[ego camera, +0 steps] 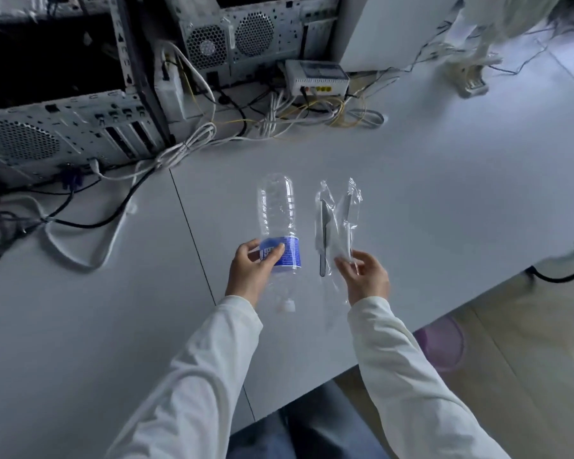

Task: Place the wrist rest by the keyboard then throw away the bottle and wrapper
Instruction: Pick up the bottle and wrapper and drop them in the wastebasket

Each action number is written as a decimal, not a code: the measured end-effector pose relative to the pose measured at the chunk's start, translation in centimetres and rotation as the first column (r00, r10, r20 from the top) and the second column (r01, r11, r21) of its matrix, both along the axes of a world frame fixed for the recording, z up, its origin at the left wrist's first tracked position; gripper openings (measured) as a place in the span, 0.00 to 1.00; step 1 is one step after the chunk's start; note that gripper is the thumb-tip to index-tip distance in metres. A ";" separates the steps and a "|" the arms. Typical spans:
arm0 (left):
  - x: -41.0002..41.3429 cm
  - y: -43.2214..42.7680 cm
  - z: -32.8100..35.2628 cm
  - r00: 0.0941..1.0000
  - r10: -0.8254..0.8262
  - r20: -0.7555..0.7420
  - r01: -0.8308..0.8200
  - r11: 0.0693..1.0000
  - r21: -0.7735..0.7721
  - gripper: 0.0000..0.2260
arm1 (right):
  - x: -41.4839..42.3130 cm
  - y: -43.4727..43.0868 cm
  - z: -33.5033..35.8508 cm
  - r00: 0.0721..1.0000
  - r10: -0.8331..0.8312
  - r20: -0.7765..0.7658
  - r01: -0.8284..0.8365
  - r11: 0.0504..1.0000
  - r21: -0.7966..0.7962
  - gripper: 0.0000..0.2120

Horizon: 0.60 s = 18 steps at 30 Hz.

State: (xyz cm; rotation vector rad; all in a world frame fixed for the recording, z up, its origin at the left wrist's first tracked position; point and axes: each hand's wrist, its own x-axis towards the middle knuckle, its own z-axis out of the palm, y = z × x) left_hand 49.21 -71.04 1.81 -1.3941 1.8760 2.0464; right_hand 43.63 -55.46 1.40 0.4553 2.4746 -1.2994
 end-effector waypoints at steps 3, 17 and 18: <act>0.1 2.3 0.3 0.998 -0.068 -0.008 0.068 0.997 0.020 0.24 | 1.0 2.7 0.5 0.996 -0.085 -0.005 0.085 0.996 -0.015 0.15; -8.5 24.6 2.2 0.852 -0.520 -0.062 0.521 0.853 0.015 0.25 | -0.6 25.7 1.3 0.838 -0.544 -0.037 0.538 0.836 -0.109 0.16; -9.2 27.0 2.2 0.834 -0.549 -0.061 0.551 0.834 0.017 0.25 | -1.0 27.9 1.1 0.820 -0.570 -0.046 0.562 0.818 -0.120 0.16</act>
